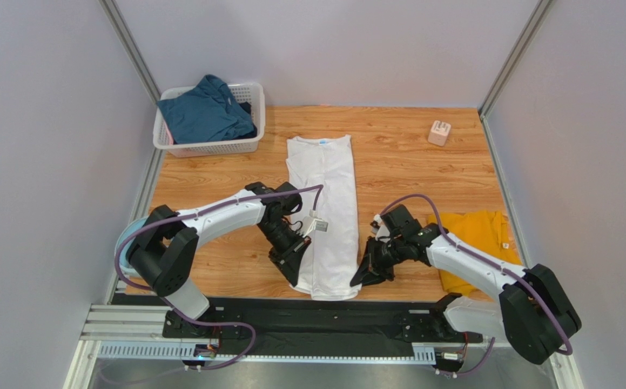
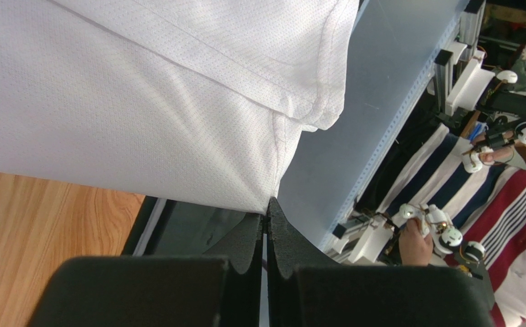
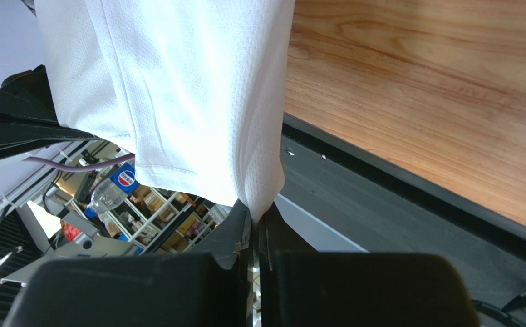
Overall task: Fold and stack the t-shirts
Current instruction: Grab the bottom of the folded rectangular tshirt with both arms, then fold the folded rectangular tshirt in 1/3 of the way
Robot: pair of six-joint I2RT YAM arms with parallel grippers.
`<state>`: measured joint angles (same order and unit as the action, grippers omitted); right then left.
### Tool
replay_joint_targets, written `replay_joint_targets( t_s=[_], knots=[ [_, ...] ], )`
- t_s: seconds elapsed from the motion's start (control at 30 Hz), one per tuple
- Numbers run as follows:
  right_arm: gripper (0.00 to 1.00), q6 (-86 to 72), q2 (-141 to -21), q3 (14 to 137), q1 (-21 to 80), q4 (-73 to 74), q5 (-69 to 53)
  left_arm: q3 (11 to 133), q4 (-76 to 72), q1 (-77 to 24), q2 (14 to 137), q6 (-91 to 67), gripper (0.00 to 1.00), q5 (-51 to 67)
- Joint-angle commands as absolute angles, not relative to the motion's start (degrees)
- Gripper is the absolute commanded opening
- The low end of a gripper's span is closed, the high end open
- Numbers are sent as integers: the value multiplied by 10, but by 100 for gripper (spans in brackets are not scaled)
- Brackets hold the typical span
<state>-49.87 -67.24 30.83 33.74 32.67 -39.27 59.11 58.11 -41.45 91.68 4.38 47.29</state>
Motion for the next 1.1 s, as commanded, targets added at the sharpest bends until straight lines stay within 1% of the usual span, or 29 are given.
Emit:
replay_joint_targets(
  t_s=[0.0, 0.13, 0.3, 0.43, 0.63, 0.8, 0.93, 1.07],
  knots=[
    [0, -512, -700, 379, 335, 329, -389, 636, 615, -409, 953, 82, 0, 464],
    [0, -481, -750, 458, 313, 351, -389, 687, 642, -383, 997, 99, 0, 464],
    [0, -442, -811, 531, 265, 366, -402, 721, 617, -341, 1011, 98, 0, 446],
    [0, -424, -852, 551, 237, 365, -409, 759, 626, -321, 1032, 107, 0, 425],
    [0, -423, -894, 556, 224, 340, -417, 810, 615, -299, 1056, 98, 0, 408],
    [0, -425, -899, 579, 209, 335, -424, 865, 620, -298, 1086, 96, 0, 393],
    [0, -420, -897, 617, 199, 346, -430, 900, 634, -291, 1112, 101, 0, 365],
    [0, -410, -924, 667, 194, 364, -433, 937, 650, -277, 1126, 109, 0, 349]
  ],
)
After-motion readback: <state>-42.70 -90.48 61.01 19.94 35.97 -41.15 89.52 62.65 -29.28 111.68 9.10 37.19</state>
